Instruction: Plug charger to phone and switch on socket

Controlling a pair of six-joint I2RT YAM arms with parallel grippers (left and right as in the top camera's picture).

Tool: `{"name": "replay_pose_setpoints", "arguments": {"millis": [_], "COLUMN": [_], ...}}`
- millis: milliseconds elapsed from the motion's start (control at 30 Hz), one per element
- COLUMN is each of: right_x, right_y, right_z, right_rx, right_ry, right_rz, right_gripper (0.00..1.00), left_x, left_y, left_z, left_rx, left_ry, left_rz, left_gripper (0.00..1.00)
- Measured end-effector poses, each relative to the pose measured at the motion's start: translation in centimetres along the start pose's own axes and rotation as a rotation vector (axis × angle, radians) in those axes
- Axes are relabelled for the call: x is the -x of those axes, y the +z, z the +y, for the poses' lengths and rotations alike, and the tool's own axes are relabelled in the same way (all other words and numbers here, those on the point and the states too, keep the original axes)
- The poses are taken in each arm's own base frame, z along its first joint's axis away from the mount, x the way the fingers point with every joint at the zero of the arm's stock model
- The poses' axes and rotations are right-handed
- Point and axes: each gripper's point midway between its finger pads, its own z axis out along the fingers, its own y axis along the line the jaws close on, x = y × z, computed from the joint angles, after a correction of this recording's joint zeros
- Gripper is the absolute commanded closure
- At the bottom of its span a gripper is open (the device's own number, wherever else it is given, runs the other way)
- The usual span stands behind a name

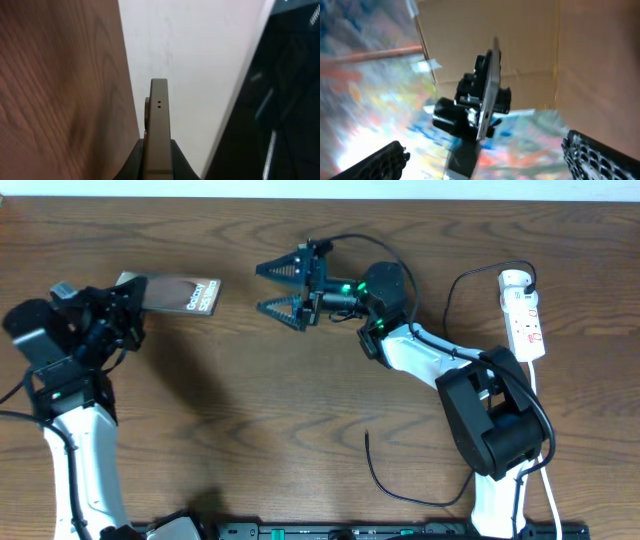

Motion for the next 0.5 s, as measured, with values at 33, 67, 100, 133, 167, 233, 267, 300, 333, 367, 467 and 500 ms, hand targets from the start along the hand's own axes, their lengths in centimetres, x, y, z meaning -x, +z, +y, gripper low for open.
{"name": "replay_pose_setpoints", "arguments": {"millis": [33, 67, 100, 133, 167, 233, 267, 300, 333, 367, 467, 500], "right_x": [0.1, 0.3, 0.5, 0.7, 1.0, 1.6, 1.8, 2.2, 2.4, 2.6, 3.2, 3.3], "right_y": [-0.1, -0.4, -0.6, -0.8, -1.1, -1.5, -1.8, -2.1, -2.4, -2.7, -3.9, -4.5], "right_z": [0.0, -0.2, -0.5, -0.8, -1.3, -2.5, -3.4, -4.2, -5.1, -5.9, -8.4, -9.3], "right_rx": [-0.002, -0.011, -0.022, -0.033, -0.052, -0.093, -0.122, -0.151, -0.182, -0.211, -0.327, -0.372], "right_ry": [-0.039, -0.075, -0.101, -0.124, -0.140, -0.149, -0.141, -0.131, -0.118, -0.107, -0.054, -0.038], "right_rz": [-0.002, -0.005, -0.007, -0.008, -0.012, -0.020, -0.023, -0.031, -0.035, -0.037, -0.055, -0.062], "right_gripper": [0.01, 0.01, 0.01, 0.01, 0.01, 0.01, 0.01, 0.01, 0.01, 0.01, 0.01, 0.01], "left_x": [-0.1, -0.3, -0.6, -0.8, -1.0, -1.4, -1.7, -1.9, -2.0, -2.2, -2.5, -2.6], "left_y": [-0.2, -0.5, -0.7, -0.9, -1.1, -1.4, -1.5, -1.5, -1.6, -1.6, -1.7, -1.7], "left_z": [-0.1, -0.2, -0.3, -0.4, -0.5, -0.6, -0.7, -0.7, -0.8, -0.8, -0.9, -0.9], "left_rx": [-0.008, -0.016, -0.025, -0.034, -0.043, -0.056, -0.061, -0.066, -0.070, -0.073, -0.081, -0.082], "left_ry": [0.010, 0.024, 0.039, 0.055, 0.074, 0.097, 0.105, 0.114, 0.123, 0.131, 0.151, 0.156], "left_rz": [0.021, 0.044, 0.069, 0.090, 0.114, 0.145, 0.161, 0.173, 0.183, 0.194, 0.211, 0.217], "left_gripper": [0.92, 0.93, 0.92, 0.93, 0.92, 0.92, 0.92, 0.92, 0.93, 0.93, 0.93, 0.92]}}
